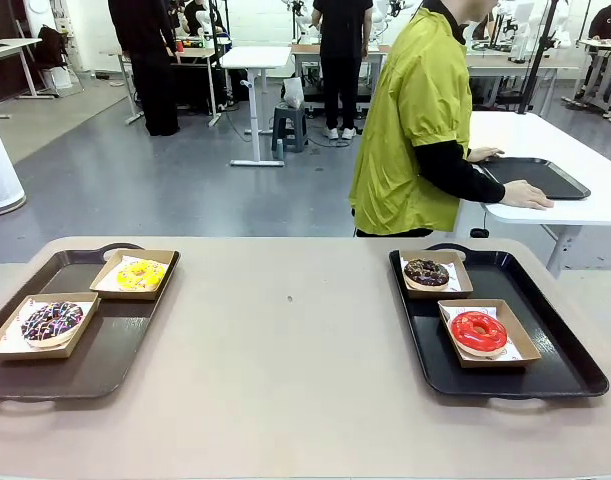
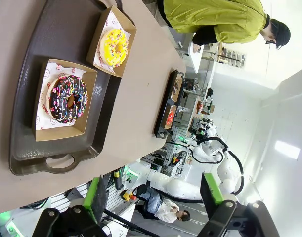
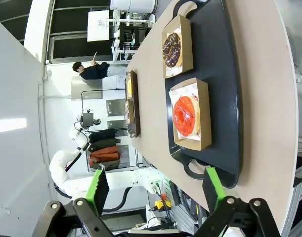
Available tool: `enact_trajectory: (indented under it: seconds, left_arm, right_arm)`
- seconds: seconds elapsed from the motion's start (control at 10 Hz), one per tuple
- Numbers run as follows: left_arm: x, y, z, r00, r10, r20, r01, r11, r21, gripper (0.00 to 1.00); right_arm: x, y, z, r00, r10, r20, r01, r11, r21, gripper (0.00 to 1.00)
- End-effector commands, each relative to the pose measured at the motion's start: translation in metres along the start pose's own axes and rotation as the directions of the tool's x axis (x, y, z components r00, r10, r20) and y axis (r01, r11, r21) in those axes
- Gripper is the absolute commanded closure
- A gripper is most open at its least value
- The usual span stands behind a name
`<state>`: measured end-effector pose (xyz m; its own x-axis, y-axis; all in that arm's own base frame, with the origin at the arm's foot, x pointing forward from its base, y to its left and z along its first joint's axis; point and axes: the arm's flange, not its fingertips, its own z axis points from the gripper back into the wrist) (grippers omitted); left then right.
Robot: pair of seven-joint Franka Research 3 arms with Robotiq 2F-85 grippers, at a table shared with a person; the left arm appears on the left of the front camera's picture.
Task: Individually package the donuts and arrange them on the tray.
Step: Place the picked Paper togo box on the Handle tray.
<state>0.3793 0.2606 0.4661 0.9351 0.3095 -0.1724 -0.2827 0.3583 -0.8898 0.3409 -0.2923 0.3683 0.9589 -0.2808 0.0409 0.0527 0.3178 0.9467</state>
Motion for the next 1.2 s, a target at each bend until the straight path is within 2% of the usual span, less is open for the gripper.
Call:
enact_trajectory:
  seconds: [0.0,1.1]
  left_arm:
    - [-0.0027,-0.0021,0.0013,1.000,-0.005,0.002,0.005,1.000,-0.004,0.00]
    - [-0.0027,-0.0021,0.0013,1.000,-0.005,0.002,0.005,1.000,-0.004,0.00]
  right_arm:
    - [-0.0006,-0.0003,0.0003,1.000,-0.020,-0.001,0.020,1.000,-0.001,0.00]
    - [-0.0006,-0.0003,0.0003,1.000,-0.020,-0.001,0.020,1.000,-0.001,0.00]
